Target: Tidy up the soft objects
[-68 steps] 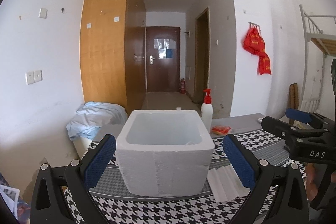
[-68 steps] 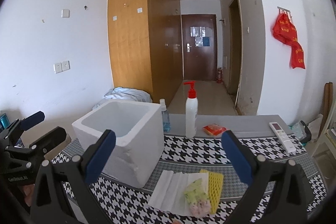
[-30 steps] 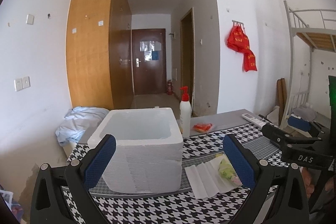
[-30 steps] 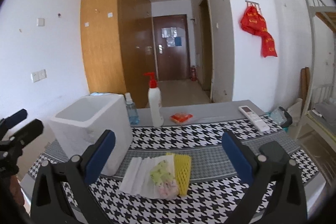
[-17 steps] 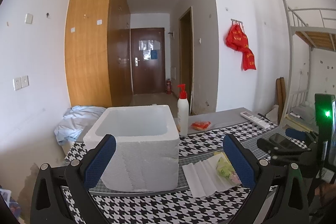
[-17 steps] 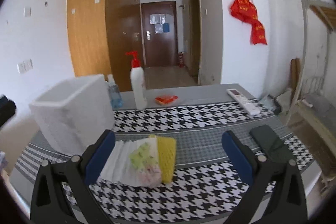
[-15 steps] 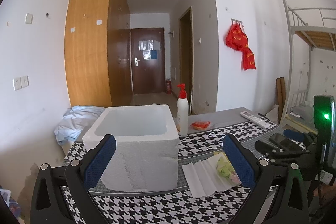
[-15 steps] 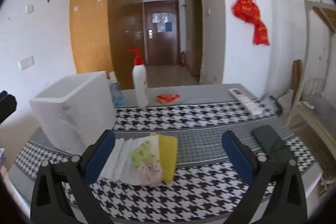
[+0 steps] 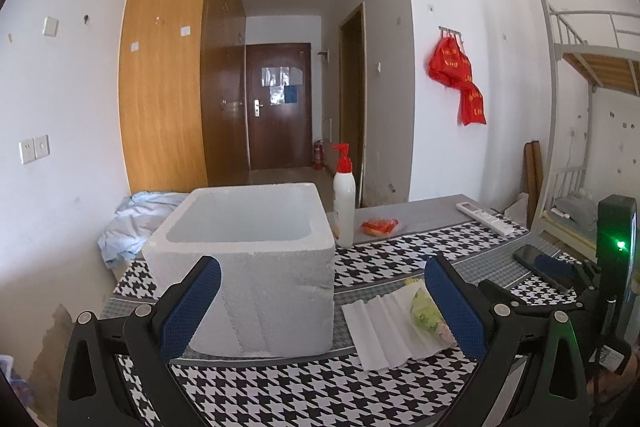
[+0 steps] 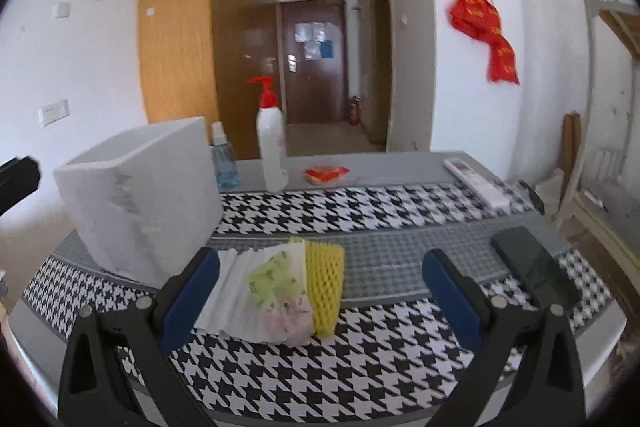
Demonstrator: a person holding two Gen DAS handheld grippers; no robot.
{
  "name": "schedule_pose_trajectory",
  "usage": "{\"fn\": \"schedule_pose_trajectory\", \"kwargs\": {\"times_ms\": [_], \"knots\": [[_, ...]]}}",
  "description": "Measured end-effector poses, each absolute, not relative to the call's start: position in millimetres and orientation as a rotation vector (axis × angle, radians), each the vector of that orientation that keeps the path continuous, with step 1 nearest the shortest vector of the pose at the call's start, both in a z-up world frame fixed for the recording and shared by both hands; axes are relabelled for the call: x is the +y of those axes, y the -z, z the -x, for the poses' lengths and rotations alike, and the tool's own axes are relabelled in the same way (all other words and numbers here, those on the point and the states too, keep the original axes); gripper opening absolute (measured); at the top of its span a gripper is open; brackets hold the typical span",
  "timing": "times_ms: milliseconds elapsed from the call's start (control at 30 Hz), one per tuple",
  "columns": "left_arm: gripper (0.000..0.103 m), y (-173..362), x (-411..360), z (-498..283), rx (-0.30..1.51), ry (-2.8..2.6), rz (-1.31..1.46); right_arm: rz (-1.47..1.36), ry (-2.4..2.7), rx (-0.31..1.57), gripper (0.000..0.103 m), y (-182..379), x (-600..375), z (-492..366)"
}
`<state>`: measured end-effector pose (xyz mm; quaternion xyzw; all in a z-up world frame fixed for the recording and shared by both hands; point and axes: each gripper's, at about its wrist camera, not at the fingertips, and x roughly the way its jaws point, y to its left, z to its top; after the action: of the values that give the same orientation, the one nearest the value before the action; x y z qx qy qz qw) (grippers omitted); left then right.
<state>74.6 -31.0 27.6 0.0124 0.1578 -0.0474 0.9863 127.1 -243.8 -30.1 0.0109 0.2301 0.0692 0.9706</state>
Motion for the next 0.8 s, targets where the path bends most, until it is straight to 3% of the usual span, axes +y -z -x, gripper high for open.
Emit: {"fn": "schedule_pose_trajectory", "kwargs": {"times_ms": [800], "knots": [[0.102, 13.4, -39.8, -96.6, 0.419, 0.140, -0.015, 0.053, -0.099, 0.502, 0.102, 53.6, -249.0, -128.3]]}}
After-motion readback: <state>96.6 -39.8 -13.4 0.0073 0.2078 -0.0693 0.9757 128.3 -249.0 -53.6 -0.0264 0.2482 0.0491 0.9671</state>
